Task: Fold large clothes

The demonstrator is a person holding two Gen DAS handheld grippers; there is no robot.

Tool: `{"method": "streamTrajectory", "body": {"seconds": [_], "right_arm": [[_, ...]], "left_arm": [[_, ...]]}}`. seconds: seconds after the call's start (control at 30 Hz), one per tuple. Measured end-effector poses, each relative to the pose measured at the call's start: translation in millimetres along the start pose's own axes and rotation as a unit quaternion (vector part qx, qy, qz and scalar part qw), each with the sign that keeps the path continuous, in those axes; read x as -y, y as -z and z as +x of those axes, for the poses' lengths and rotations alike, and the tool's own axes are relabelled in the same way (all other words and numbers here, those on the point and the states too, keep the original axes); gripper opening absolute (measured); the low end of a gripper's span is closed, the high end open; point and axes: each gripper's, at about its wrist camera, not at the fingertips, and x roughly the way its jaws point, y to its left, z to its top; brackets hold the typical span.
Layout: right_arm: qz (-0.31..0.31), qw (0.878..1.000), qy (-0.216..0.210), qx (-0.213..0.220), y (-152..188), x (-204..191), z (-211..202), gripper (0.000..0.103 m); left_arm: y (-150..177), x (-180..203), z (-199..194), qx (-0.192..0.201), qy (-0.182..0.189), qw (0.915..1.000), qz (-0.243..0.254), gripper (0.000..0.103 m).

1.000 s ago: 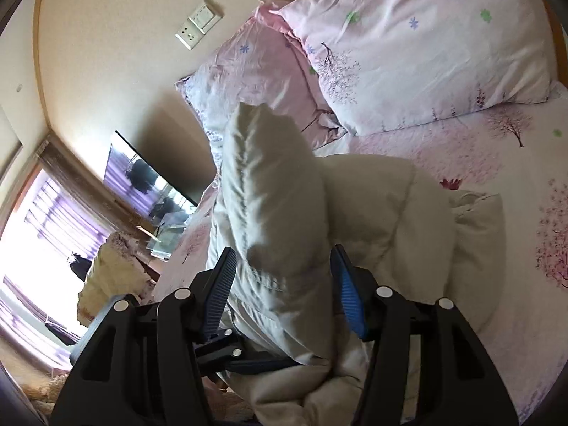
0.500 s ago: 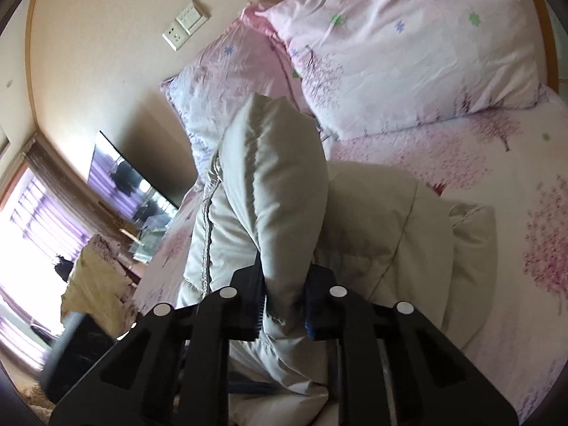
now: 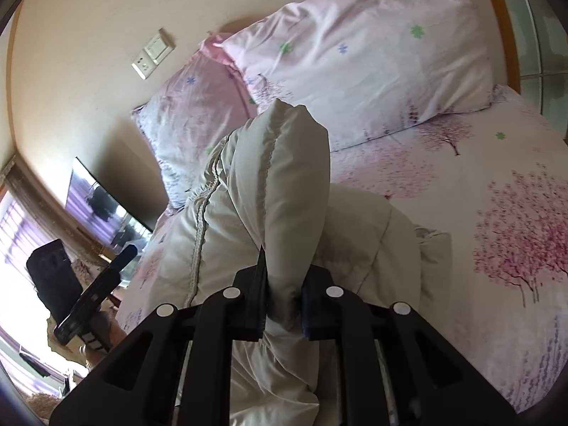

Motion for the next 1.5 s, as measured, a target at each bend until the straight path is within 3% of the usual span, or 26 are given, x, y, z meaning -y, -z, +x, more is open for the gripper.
{"method": "streamTrajectory", "body": {"seconds": [0.2,0.53,0.77,1.0,1.17,1.33,1.5], "right_arm": [[0.038,0.999,0.012,-0.002,2.8,32.1,0.3,0.014],[0.108,0.993,-0.022,-0.045,12.6,88.1,18.9,0.019],[0.132,0.989,-0.029,-0.064,19.1,107.4,33.4,0.020],[0.121,0.990,-0.017,-0.067,19.8,104.4,38.7,0.022],[0.087,0.995,0.035,-0.032,14.9,92.5,15.1,0.032],[0.015,0.994,0.096,0.058,21.3,64.7,-27.1,0.032],[-0.053,0.992,0.103,0.047,39.5,36.2,-20.5,0.028]], "left_arm": [[2.8,-4.5,26.5,-0.036,-0.020,0.9991,0.007,0.097],[1.2,14.3,43.8,-0.049,-0.022,0.9977,0.040,0.099],[-21.3,14.7,61.1,-0.046,-0.075,0.9930,0.078,0.099],[-23.5,7.8,100.2,-0.097,-0.085,0.9882,0.083,0.099],[-10.1,15.0,112.0,-0.127,-0.097,0.9803,0.116,0.100],[2.0,20.5,113.9,-0.124,-0.117,0.9756,0.139,0.100],[4.7,24.5,114.8,-0.121,-0.125,0.9737,0.147,0.100]]}}
